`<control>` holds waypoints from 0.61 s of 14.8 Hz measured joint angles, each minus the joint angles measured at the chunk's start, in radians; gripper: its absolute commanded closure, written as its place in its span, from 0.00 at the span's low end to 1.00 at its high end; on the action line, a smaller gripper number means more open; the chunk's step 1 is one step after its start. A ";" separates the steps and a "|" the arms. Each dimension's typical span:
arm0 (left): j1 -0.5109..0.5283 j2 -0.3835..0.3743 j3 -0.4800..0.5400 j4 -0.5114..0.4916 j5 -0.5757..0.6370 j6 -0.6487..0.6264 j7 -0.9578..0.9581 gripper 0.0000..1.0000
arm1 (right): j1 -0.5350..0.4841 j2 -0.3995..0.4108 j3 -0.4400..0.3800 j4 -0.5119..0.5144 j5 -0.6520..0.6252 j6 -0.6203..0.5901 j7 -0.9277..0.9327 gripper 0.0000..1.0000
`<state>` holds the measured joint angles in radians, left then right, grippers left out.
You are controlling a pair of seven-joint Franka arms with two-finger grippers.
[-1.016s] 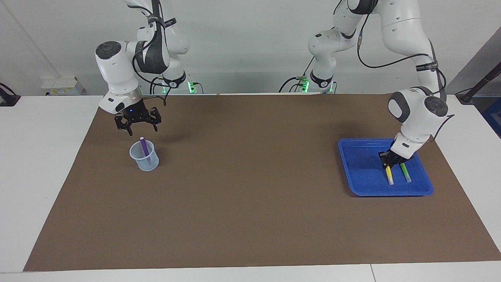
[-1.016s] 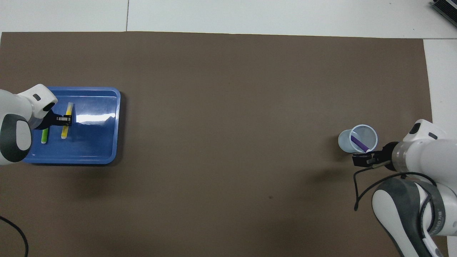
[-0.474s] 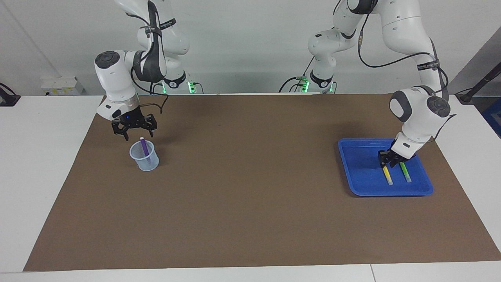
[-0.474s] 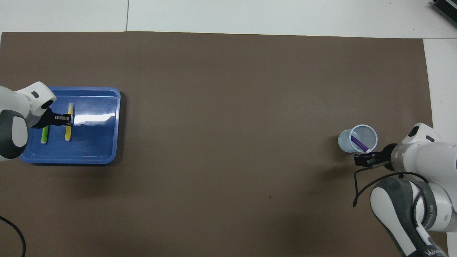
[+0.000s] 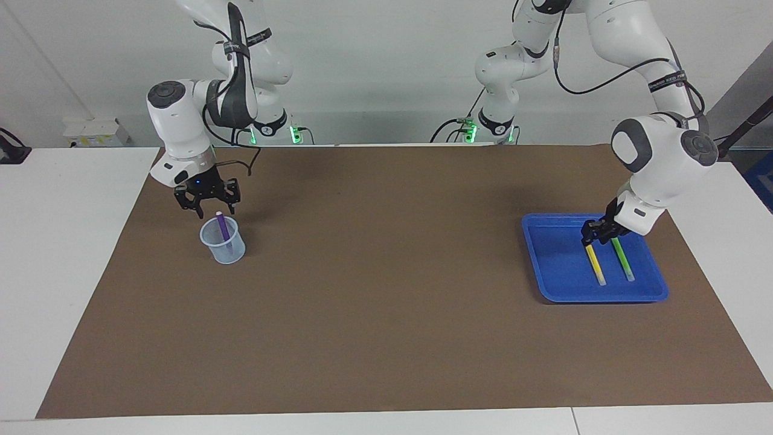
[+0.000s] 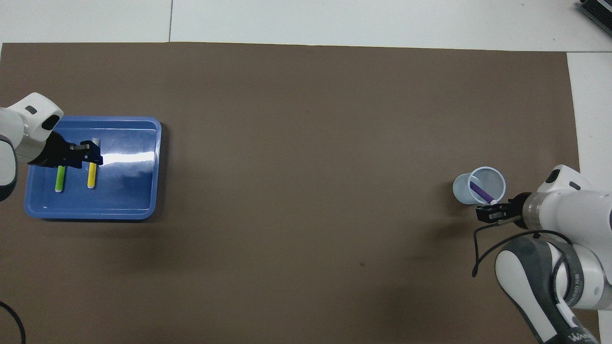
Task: Right arm passes pens to left for tray arrangement
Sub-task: 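Grasp the purple pen with the right gripper while the left gripper rises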
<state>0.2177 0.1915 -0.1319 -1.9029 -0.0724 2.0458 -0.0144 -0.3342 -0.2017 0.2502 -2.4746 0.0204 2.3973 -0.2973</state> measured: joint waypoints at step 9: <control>-0.143 -0.125 -0.004 0.037 -0.086 -0.175 -0.351 0.31 | 0.000 -0.001 0.001 0.027 0.000 -0.021 0.000 0.38</control>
<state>0.0747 0.0660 -0.1359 -1.8657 -0.1585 1.8705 -0.3656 -0.3341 -0.2024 0.2510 -2.4478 0.0203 2.3759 -0.2973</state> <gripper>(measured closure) 0.300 0.396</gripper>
